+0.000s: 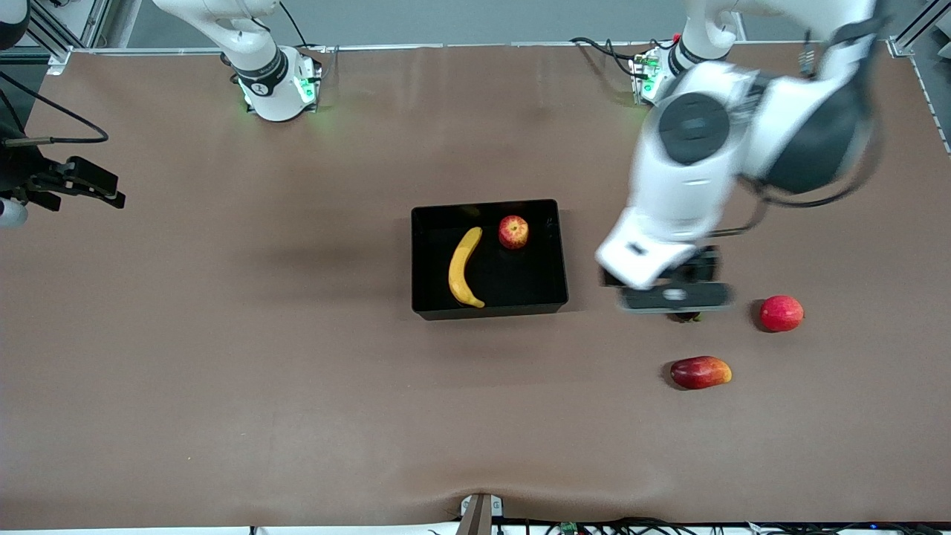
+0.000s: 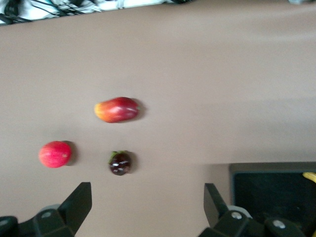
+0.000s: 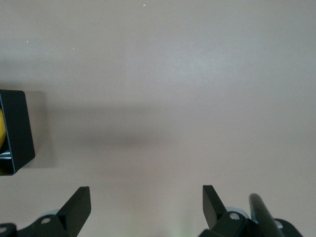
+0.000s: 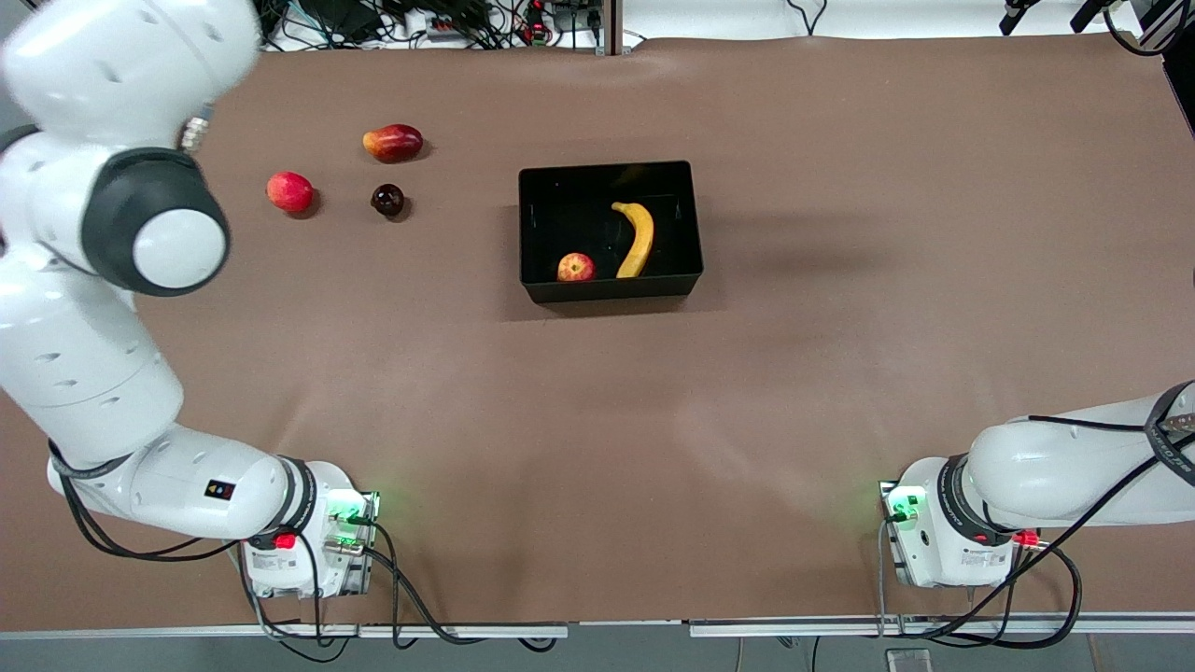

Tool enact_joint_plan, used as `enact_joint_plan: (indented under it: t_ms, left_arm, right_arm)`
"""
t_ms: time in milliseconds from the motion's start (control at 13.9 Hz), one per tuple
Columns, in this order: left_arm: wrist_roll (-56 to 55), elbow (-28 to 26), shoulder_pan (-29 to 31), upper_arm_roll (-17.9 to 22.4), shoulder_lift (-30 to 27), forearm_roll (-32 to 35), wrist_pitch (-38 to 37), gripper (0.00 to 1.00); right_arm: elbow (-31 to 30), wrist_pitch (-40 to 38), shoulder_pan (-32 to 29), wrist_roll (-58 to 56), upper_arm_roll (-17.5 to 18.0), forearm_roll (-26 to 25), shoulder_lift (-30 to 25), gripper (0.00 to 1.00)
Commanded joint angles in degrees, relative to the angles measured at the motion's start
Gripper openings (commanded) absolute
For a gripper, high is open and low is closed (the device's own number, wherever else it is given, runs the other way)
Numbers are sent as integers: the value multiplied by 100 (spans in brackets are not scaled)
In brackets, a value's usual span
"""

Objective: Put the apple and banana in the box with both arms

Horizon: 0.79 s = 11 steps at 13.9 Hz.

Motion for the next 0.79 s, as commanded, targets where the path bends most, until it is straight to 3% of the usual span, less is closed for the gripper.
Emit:
enact_joint_plan:
  t_ms: [0,288,576,720]
  left_arm:
    - [108,-313,309,-79,-590,-92,-163,100]
    - [546,-375,1170,-88,-977,-952,-251,100]
    - [1039,-927,1681,-88,-1583,-1050,-392,100]
    - [1162,-1175,1961,-79,-1830,-1435,-374,100]
  right_arm:
    - [-70,-3,-50,-67,26,-24,-95,100]
    - [-78,-12,-41,-67,26,-24,-95,100]
    - [-70,-3,-50,-67,26,-24,-95,100]
    - [-70,-12,-41,-67,26,-24,-95,100]
